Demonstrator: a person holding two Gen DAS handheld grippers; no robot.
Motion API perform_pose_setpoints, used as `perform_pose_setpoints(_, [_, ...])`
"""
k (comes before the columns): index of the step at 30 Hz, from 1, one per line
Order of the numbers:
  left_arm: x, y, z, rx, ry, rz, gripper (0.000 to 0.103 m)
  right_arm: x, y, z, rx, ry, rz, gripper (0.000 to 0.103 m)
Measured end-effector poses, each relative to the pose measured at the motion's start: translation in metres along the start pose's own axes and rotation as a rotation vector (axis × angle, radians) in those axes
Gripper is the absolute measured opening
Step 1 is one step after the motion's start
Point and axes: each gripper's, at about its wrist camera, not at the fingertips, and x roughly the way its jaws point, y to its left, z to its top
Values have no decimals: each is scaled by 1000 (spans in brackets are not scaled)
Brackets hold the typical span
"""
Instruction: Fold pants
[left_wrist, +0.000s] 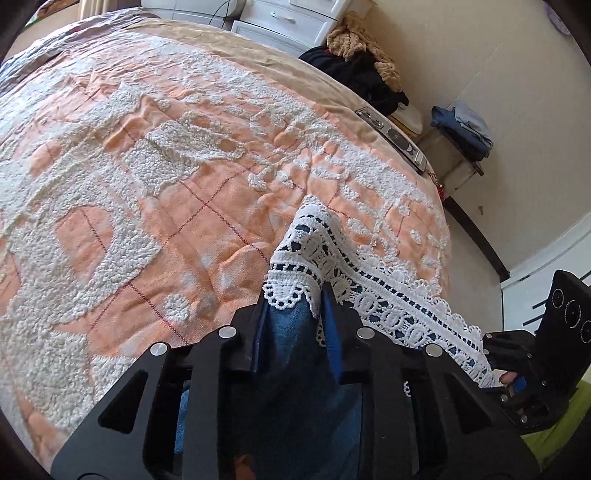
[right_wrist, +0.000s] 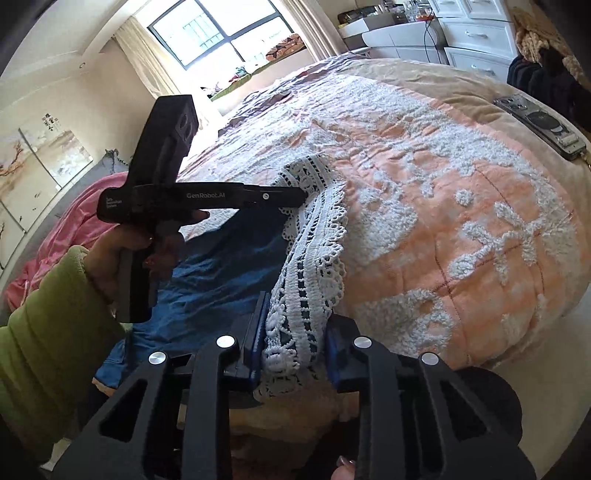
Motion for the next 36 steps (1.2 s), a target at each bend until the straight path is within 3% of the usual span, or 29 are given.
perform_pose_setpoints(6, [-43,9,-9,-35,-98,-26,18,-6,44,12,-106,-26,48,25])
perform_pose_setpoints(13, [-116,37,-47,-82,-213,-4,18,12,119,14,-287,-4,127,25])
perform_pose_setpoints(18, [-137,64,-85,-158,-219,41,18,45,166,-8,-410,66,153,25])
perform_pose_setpoints(22, [-144,89,-118,-268,-196,66,31,77,187,-33,-465,166,157,25])
perform_pose_setpoints(24, [-154,97,-132,-323,-220,53,42,90,195,-47,-495,202,144,25])
perform_pose_setpoints(26, [-165,102,-145,-369,-249,31,61,96,202,-57,-541,212,129,25])
perform_pose_setpoints(33, [-190,107,-171,-490,-327,-126,79,96,215,-71,-646,196,89,25])
perform_pose_setpoints(36, [-187,102,-167,-479,-313,-114,84,93,222,-79,-691,184,96,25])
